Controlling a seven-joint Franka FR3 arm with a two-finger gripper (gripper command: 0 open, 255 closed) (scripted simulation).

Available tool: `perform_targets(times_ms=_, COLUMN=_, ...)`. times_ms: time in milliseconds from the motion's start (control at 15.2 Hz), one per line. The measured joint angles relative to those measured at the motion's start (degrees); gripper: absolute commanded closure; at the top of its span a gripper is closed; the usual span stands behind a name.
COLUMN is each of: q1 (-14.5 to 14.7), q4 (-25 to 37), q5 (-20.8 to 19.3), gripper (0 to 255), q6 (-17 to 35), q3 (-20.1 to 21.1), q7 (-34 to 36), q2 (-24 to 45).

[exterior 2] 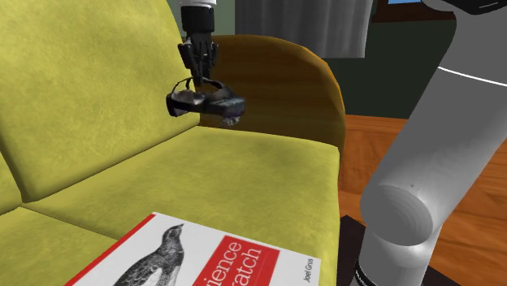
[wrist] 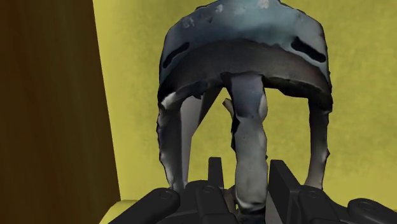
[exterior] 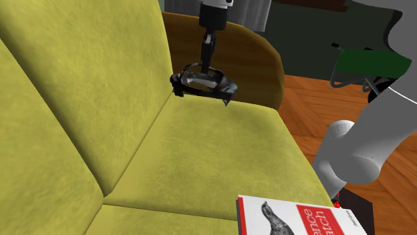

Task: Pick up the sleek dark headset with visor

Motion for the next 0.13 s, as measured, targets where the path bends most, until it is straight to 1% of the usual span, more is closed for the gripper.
perform_targets(times_ms=132, q1=-0.01, q4=1.96, q5=-0.09, gripper=255, q6=-1.42, q3=0.06, q7=0.06, q2=0.55)
